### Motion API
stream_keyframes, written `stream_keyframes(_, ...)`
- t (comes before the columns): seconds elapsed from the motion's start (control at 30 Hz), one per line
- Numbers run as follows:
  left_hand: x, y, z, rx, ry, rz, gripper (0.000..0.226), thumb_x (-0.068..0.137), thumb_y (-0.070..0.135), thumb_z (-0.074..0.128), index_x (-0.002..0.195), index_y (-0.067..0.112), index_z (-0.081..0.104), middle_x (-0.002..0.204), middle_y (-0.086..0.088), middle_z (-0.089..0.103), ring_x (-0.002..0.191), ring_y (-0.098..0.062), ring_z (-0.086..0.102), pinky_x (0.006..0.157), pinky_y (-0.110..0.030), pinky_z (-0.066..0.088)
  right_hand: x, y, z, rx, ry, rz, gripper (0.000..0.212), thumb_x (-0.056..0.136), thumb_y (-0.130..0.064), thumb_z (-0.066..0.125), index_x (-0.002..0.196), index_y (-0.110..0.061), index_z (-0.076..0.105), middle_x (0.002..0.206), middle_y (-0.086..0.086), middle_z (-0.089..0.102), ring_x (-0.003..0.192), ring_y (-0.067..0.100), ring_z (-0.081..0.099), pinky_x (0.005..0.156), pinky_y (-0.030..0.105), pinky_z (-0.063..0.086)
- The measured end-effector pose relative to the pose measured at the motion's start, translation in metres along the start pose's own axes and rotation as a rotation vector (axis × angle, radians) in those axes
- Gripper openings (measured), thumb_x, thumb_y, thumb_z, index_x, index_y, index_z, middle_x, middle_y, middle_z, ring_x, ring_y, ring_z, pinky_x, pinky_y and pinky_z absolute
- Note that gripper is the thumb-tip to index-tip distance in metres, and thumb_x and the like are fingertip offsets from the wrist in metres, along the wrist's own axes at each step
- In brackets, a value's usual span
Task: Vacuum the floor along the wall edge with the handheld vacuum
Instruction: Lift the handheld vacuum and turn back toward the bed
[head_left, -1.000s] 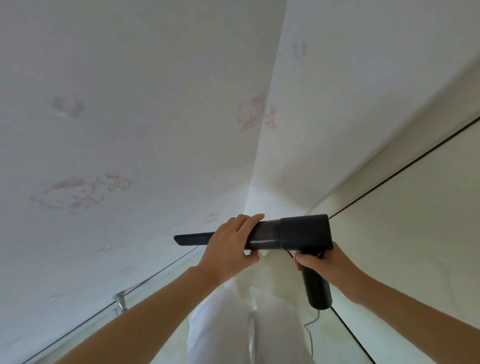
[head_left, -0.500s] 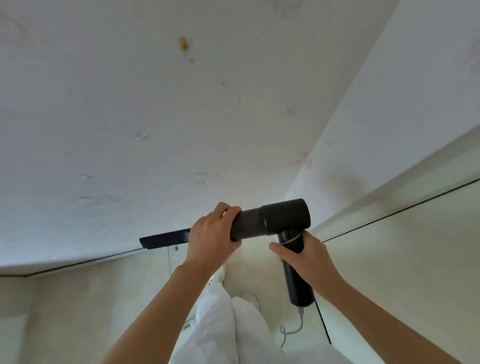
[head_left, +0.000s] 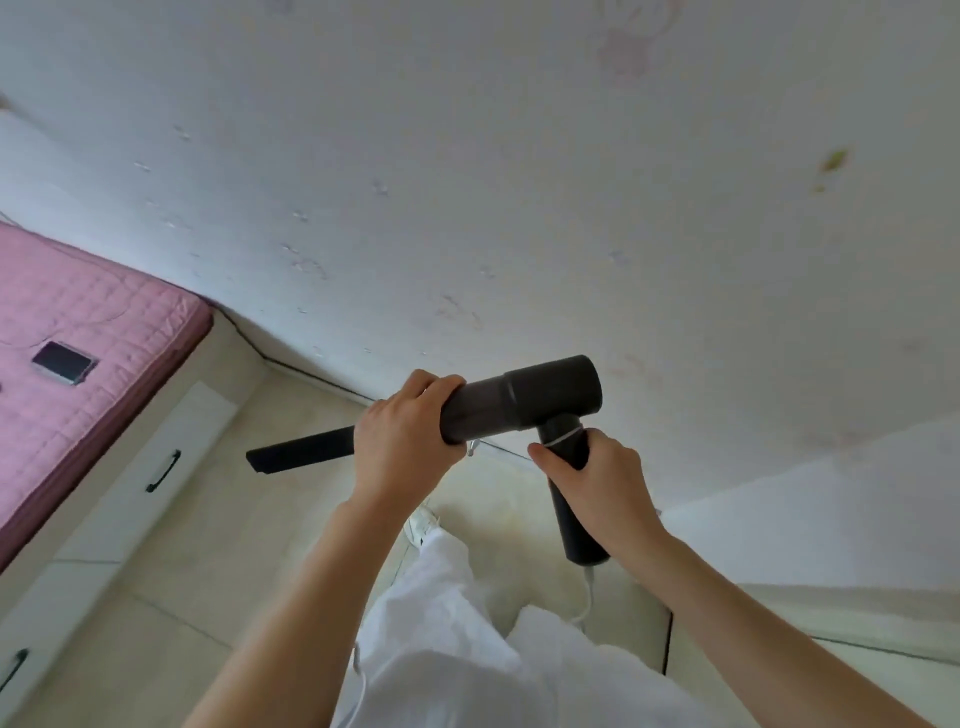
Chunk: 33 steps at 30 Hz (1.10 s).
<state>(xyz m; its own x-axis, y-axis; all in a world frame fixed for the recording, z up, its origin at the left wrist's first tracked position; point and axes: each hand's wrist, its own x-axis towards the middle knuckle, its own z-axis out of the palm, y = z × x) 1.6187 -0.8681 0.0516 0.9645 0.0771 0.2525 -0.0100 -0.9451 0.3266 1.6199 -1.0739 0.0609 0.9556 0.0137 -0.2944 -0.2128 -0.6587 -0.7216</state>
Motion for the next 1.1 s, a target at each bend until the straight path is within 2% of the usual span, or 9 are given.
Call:
stream_keyframes(0.17,0.020,-0.087,-0.027,-0.002,0.081,-0.165,0.058,0.054,0.012,0.083,0.110,0.024,0.071,0.093,0.009,0.065,0.056,-0.018,0.057,0.059,-0.024,0.033,0.048,-0.081,0.058,-0.025,-0.131,-0.124,0.031,0.082,-0.042,0.069,0.082,-0.014,0.055,0.069,-0.002,0.060,0.062,0.009,0.058,0.054,0.016,0.042)
stream_keyframes(0.33,0.048,-0.183,-0.058,0.034,0.140,-0.295,0.058,0.056,0.013,0.083,0.112,0.025,0.071,0.097,0.009,0.066,0.062,-0.018,0.060,0.061,-0.024,0.032,0.098,-0.169,0.128,-0.058,-0.273,-0.201,0.032,0.080,-0.043,0.070,0.083,-0.014,0.057,0.074,0.002,0.063,0.067,0.015,0.063,0.064,0.026,0.053)
stream_keyframes(0.57,0.048,-0.302,-0.109,0.100,0.228,-0.553,0.054,0.057,0.015,0.080,0.110,0.026,0.070,0.096,0.007,0.065,0.060,-0.024,0.060,0.059,-0.025,0.030,0.131,-0.285,0.231,-0.127,-0.472,-0.363,0.029,0.080,-0.040,0.071,0.079,-0.015,0.057,0.070,0.001,0.062,0.066,0.014,0.062,0.060,0.021,0.049)
stream_keyframes(0.67,0.033,-0.338,-0.124,0.130,0.260,-0.669,0.054,0.058,0.016,0.080,0.110,0.025,0.070,0.097,0.006,0.064,0.064,-0.027,0.062,0.059,-0.026,0.032,0.135,-0.321,0.272,-0.154,-0.579,-0.425,0.029,0.081,-0.040,0.071,0.082,-0.014,0.058,0.071,0.001,0.063,0.066,0.013,0.062,0.058,0.019,0.045)
stream_keyframes(0.9,-0.011,-0.402,-0.153,0.226,0.332,-0.966,0.060,0.052,0.017,0.085,0.110,0.022,0.071,0.095,0.004,0.067,0.061,-0.030,0.064,0.053,-0.027,0.041,0.133,-0.390,0.374,-0.259,-0.826,-0.567,0.029,0.079,-0.043,0.071,0.081,-0.018,0.057,0.074,0.001,0.064,0.068,0.014,0.063,0.061,0.023,0.049)
stream_keyframes(1.0,-0.027,-0.430,-0.162,0.255,0.352,-1.108,0.064,0.049,0.018,0.087,0.112,0.023,0.071,0.094,0.004,0.068,0.057,-0.031,0.063,0.050,-0.029,0.046,0.130,-0.419,0.417,-0.305,-0.922,-0.638,0.031,0.077,-0.048,0.071,0.082,-0.020,0.059,0.072,-0.001,0.064,0.068,0.016,0.063,0.063,0.030,0.053)
stream_keyframes(1.1,-0.043,-0.451,-0.173,0.249,0.377,-1.274,0.068,0.049,0.020,0.089,0.114,0.021,0.070,0.095,0.001,0.069,0.056,-0.033,0.063,0.051,-0.033,0.050,0.121,-0.456,0.462,-0.382,-1.031,-0.743,0.032,0.077,-0.049,0.070,0.086,-0.020,0.060,0.075,-0.004,0.064,0.070,0.013,0.062,0.059,0.025,0.045)
